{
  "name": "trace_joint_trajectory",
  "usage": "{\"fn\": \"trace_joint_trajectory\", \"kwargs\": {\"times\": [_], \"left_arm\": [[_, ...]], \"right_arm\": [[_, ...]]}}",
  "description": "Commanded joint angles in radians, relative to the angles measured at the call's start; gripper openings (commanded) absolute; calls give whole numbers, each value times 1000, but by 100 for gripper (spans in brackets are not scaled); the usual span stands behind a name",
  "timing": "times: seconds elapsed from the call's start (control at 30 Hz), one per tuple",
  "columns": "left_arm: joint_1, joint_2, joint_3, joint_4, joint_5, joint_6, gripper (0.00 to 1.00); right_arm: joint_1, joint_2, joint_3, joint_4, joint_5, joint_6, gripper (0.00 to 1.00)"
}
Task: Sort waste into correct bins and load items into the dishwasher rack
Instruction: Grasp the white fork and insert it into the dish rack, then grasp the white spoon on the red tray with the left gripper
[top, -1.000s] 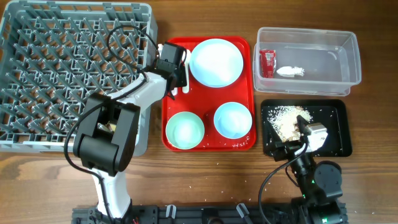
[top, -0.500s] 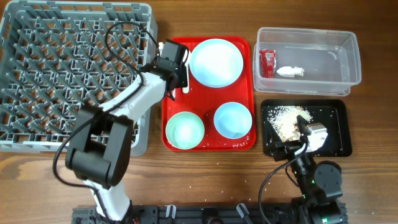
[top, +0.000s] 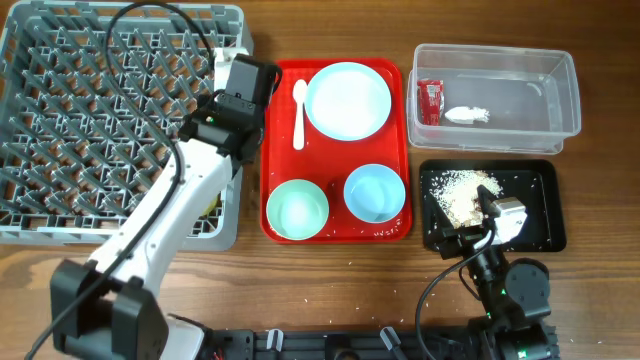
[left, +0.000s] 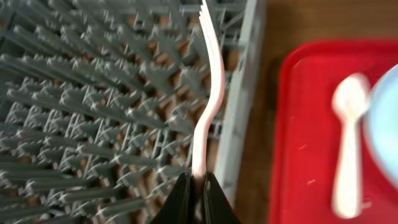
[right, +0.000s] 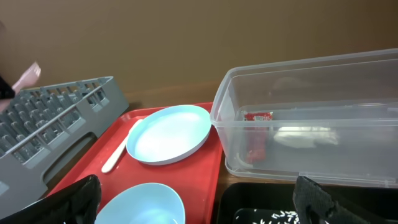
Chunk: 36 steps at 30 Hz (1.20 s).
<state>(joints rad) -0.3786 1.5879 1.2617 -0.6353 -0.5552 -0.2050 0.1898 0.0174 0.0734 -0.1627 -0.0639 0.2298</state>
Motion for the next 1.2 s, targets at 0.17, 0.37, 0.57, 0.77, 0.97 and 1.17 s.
{"fn": "trace_joint_trajectory", "kwargs": {"times": [0.17,0.37,0.57,0.77,0.97,1.17], "left_arm": [[100,123,-3,-13,72,46,38],[8,60,-3,18,386,27,78],[-12,195,-3,152,469,-87,43],[-10,383,-3,280,547,-90,54],[-10,468,-3,363,547,-87,52],[-10,525,-3,390,405,-79,44]], "right_arm": [[-6,-10,-2,5,-13,9,100],[-6,-10,-2,5,-13,9,100],[-6,-10,-2,5,-13,10,100],[-6,-10,-2,5,-13,9,100],[-6,-10,-2,5,-13,9,100],[-6,-10,-2,5,-13,9,100]]}}
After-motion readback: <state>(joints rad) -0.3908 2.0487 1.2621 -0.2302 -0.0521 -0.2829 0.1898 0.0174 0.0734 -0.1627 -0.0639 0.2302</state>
